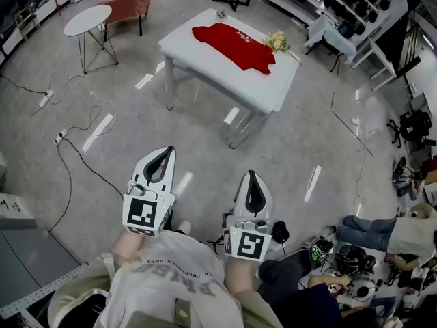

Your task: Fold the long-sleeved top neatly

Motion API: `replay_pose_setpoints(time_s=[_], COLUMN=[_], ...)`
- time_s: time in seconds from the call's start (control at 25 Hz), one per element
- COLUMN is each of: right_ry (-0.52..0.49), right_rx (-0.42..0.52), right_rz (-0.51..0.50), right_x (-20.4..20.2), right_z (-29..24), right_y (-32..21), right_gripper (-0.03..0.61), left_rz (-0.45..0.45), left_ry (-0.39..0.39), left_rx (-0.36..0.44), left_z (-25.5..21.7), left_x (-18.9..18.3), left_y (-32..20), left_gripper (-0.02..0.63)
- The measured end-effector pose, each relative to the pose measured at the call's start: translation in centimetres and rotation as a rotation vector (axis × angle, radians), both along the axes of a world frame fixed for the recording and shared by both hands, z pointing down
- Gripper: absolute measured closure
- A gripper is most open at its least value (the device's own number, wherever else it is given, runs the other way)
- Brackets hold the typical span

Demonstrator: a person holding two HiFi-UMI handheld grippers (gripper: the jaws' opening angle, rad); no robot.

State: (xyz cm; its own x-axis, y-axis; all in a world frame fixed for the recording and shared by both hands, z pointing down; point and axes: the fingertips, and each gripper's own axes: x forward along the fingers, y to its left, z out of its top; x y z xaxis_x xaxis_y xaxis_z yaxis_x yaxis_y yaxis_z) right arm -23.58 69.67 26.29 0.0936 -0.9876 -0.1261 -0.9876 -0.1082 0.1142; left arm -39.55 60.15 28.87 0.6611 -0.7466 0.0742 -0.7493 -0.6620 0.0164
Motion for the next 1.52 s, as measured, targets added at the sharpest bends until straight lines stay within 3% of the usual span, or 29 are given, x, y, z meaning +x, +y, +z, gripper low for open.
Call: replay_pose_setpoints(time_s=[0.24, 0.44, 0.48, 0.52, 0.56, 0.6, 0.64, 0.72, 1.24, 1.52], right_ry=[-0.027, -0.159, -0.182, -0.194, -0.195, -0.189, -0.179, -0.164, -0.131, -0.136], right_rx=[-0.009, 0.048, 0.051, 0.050, 0.045, 0.038, 0.029, 0.008, -0.074, -0.077], right_rz=[0.035, -0.015, -0.032, -0.045, -0.056, -0.064, -0.068, -0.069, -0.067, -0.086], right_x=[0.3, 0.3, 0.3, 0.2, 0.1, -0.1, -0.2, -0.5, 0.7, 5.0], right_z=[0.4, 0.1, 0.1, 0.1, 0.1, 0.2, 0.3, 0.7, 2.2, 3.7], right_y=[-3.2, -7.3, -8.3, -9.3, -10.3, -11.3, -12.3, -14.1, -22.5, -26.7], right_gripper=[0.578, 0.573, 0.507, 0.447, 0.352, 0.296, 0.291, 0.224, 0.224, 0.224], left_rz=[0.028, 0.079, 0.105, 0.134, 0.163, 0.189, 0.211, 0.246, 0.235, 0.188], left_ry=[-0.022, -0.063, -0.067, -0.069, -0.070, -0.073, -0.077, -0.088, -0.076, -0.088], left_rx=[0.001, 0.017, 0.012, 0.001, -0.012, -0.022, -0.029, -0.036, -0.098, -0.116], left_z=[0.3, 0.4, 0.4, 0.5, 0.6, 0.8, 0.9, 1.1, 3.0, 4.7], left_x=[-0.1, -0.3, -0.1, 0.1, 0.3, 0.5, 0.6, 0.6, 0.7, 3.8], left_y=[-4.1, -9.4, -10.5, -11.5, -12.6, -13.6, -14.6, -16.4, -24.9, -28.3], left_gripper=[0.601, 0.598, 0.596, 0.551, 0.473, 0.411, 0.366, 0.320, 0.301, 0.301])
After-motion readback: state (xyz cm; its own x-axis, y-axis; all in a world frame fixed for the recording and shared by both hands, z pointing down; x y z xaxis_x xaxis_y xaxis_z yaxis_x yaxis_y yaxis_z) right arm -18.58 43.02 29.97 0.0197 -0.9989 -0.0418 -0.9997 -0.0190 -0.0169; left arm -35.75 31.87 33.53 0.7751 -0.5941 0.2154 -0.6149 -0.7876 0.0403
